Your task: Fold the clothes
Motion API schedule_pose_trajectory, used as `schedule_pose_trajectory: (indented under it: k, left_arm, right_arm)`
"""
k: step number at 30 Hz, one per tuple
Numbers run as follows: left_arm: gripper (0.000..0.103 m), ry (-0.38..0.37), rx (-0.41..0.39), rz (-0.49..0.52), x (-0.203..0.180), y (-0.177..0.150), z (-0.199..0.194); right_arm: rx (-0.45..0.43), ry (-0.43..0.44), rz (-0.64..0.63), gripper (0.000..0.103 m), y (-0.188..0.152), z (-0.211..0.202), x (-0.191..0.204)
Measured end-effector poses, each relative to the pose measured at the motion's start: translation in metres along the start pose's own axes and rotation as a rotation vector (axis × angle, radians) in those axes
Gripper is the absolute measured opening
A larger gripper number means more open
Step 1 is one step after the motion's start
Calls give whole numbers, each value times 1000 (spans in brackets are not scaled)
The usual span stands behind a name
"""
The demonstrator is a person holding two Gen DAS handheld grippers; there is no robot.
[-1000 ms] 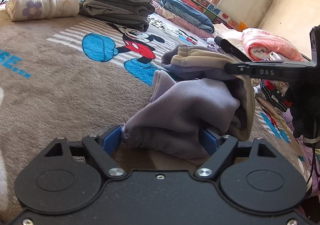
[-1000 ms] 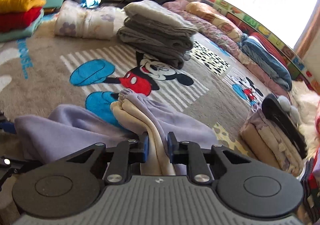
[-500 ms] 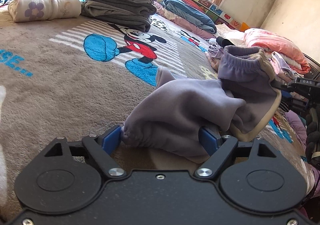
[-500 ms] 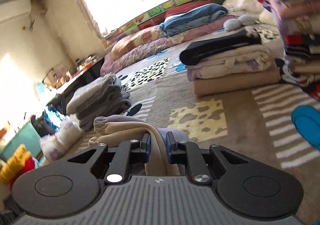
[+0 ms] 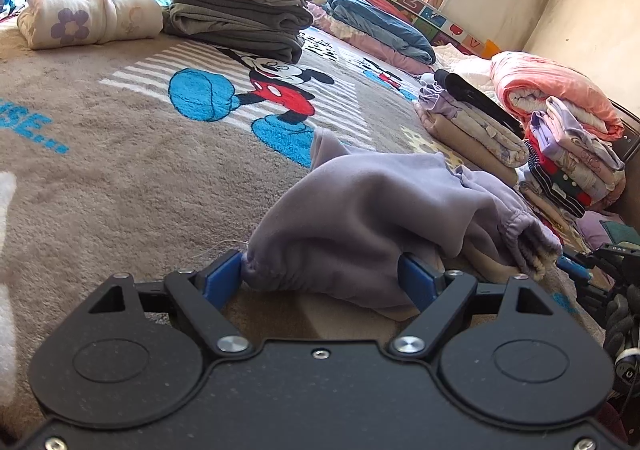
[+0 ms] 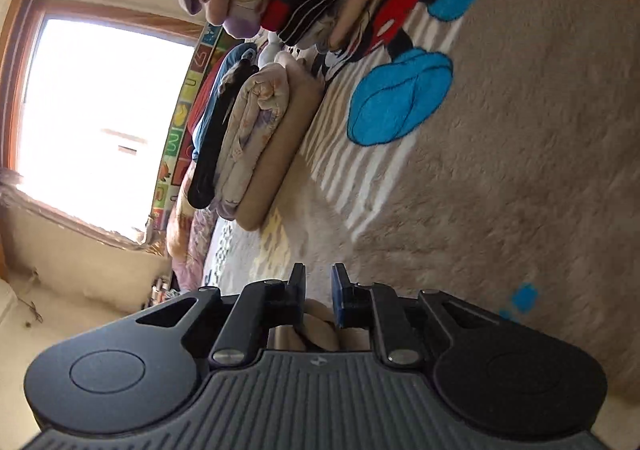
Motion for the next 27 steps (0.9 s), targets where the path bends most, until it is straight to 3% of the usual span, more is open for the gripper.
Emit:
schedule_pose_trajectory:
  k: [1,3,5,9,11,14,18,22,24,27]
  left_arm:
    - [84,1,0,-1,0,0,0]
    - [85,2,0,-2,-1,0,0]
    - [85,3,1,-2,-2,0,1]
    - [88,1,1,-6,-2,0,0]
    - [88,-2,2,-13,-2,1,-1]
    - [88,-8,2,-27,0,2,-3]
    - [88,-10,3,-35,0,2,-4]
    - [88,-12,5,-39,-1,2,-4]
    - [88,-14,4,-42,-1,3,-5]
    - [88,-16,3,-47,0,3,-5]
  right_arm:
    - [-3,-8,-102,20,0,-6,8]
    - [-25,-12,-398,35,-7,-19,38]
    - [-20,33,-647,43,-23,-30,71]
    - [-6,117,-1070,81,-62,-44,129]
    - [41,124,-1252,86,-88,-41,144]
    - [127,93,-1504,86,-128,-27,151]
    - [190,17,-1676,81,-163,-17,146]
    - [215,-3,-1731,78,-176,-5,145]
    - [218,-19,-1713,61,-172,0,145]
    - [234,-24,-1668,53,-164,9,142]
Point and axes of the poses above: each gripper's, at about its wrist camera, not at the fingertips, and z roughly the way its jaws point, x to its left, y to its top, the point moved 6 cm from there along z, roughly the way its jaws point, and after that the axes turned 6 degrees about -x, right-handed, at the moved point
